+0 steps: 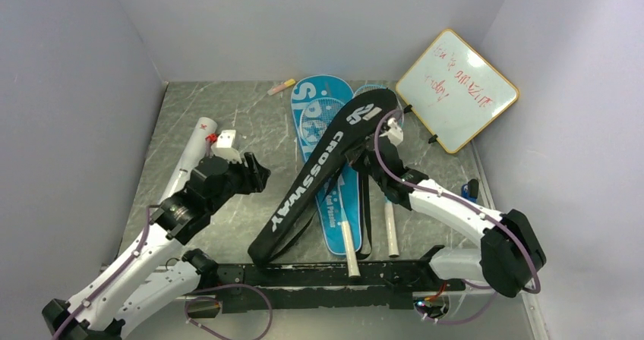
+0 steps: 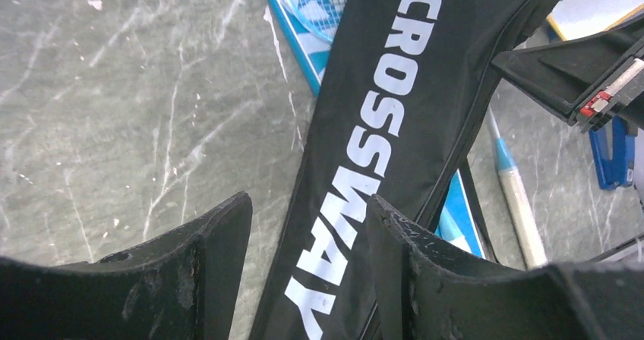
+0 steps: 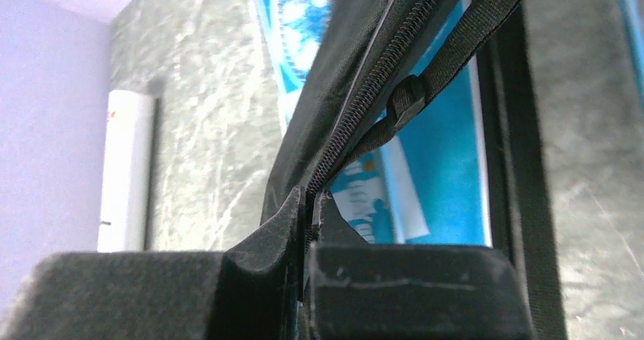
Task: Pack up the badminton gear
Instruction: Pick up the racket bag from the center of the board.
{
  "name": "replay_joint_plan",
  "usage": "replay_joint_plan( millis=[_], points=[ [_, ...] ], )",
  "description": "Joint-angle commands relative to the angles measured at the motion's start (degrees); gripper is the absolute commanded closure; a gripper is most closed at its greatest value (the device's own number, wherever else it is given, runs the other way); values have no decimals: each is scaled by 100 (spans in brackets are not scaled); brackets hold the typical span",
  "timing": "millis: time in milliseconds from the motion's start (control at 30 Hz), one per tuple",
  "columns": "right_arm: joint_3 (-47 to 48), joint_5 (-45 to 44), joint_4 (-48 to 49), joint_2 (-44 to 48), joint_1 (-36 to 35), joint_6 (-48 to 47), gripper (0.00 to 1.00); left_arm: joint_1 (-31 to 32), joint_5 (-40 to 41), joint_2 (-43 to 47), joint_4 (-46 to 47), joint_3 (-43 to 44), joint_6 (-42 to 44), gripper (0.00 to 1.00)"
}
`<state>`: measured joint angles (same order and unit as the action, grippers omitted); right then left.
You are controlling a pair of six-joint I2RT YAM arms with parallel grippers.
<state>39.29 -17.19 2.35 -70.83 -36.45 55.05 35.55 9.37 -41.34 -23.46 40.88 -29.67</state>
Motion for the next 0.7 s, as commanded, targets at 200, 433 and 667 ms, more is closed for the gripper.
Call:
replay_joint_plan(
  millis=[200,433,667],
  points=[
    [2311,699,52,-742,-646,-1602,100,-22,803,142,-799,888,208,40],
    [3841,1206,291,-2085,-1075,-1679,100,-24,1230,257,-1322,1402,322,41],
    [5031,2446,1396,-3289,-1185,-773,100,-15,1712,467,-1717,1909,616,40]
  ],
)
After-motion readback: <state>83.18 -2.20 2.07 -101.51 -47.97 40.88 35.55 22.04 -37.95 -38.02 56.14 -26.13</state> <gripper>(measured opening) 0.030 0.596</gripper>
